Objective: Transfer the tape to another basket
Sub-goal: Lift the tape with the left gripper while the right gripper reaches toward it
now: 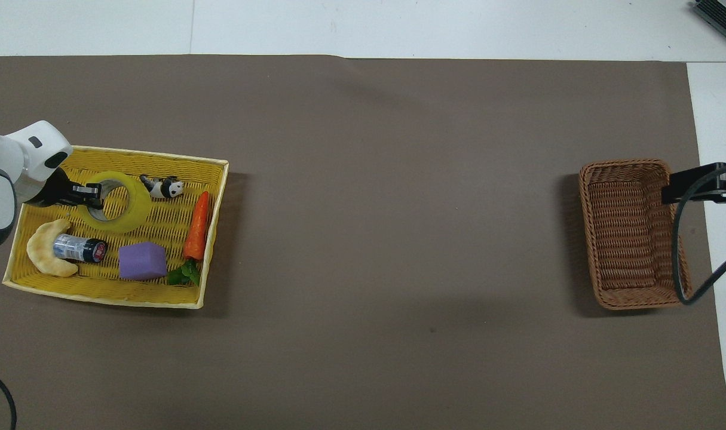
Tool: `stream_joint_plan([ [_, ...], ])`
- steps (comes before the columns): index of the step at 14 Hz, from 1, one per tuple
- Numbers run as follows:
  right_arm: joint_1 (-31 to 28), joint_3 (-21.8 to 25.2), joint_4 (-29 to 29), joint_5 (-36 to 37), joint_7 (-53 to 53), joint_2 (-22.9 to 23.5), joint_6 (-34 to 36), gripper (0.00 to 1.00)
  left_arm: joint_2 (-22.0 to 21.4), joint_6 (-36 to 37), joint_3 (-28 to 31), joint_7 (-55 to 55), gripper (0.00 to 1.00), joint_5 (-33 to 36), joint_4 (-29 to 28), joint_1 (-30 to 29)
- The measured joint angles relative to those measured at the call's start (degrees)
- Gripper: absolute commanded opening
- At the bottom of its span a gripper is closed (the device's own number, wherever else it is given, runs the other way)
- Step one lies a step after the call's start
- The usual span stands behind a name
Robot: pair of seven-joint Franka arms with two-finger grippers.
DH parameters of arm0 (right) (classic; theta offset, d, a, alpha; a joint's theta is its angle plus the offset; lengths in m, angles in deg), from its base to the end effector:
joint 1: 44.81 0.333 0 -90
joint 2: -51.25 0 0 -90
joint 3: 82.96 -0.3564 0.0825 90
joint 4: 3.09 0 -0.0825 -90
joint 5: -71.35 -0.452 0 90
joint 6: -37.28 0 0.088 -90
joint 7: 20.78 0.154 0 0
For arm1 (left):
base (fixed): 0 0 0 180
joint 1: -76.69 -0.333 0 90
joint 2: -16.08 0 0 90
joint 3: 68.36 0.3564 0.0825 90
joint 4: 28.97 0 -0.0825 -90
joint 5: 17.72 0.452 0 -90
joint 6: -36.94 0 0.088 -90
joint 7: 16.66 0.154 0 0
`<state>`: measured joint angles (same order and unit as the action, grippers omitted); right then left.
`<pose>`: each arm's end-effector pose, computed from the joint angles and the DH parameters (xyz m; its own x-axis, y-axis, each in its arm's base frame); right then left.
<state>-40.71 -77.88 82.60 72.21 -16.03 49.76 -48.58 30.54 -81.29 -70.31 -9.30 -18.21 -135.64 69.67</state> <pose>0.6069 -0.0135 0.6677 0.9944 -0.1009 0.0298 -0.1013 -0.9948 0.0102 0.6759 0.0599 0.3363 0.9982 -0.0354 -0.0481 -0.0343 -0.9992 0.0222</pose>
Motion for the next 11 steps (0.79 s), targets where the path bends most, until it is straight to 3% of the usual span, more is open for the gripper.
stream_joint_plan([
  [7,0.0,0.0,0.0,0.0,0.0,0.0,0.0,1.0,-6.51,9.24,-0.78,-20.03,0.0,-0.06,1.99,10.78],
  [11,0.0,0.0,0.0,0.0,0.0,0.0,0.0,1.0,-7.13,10.54,-1.02,-32.83,0.0,-0.12,2.06,20.03],
])
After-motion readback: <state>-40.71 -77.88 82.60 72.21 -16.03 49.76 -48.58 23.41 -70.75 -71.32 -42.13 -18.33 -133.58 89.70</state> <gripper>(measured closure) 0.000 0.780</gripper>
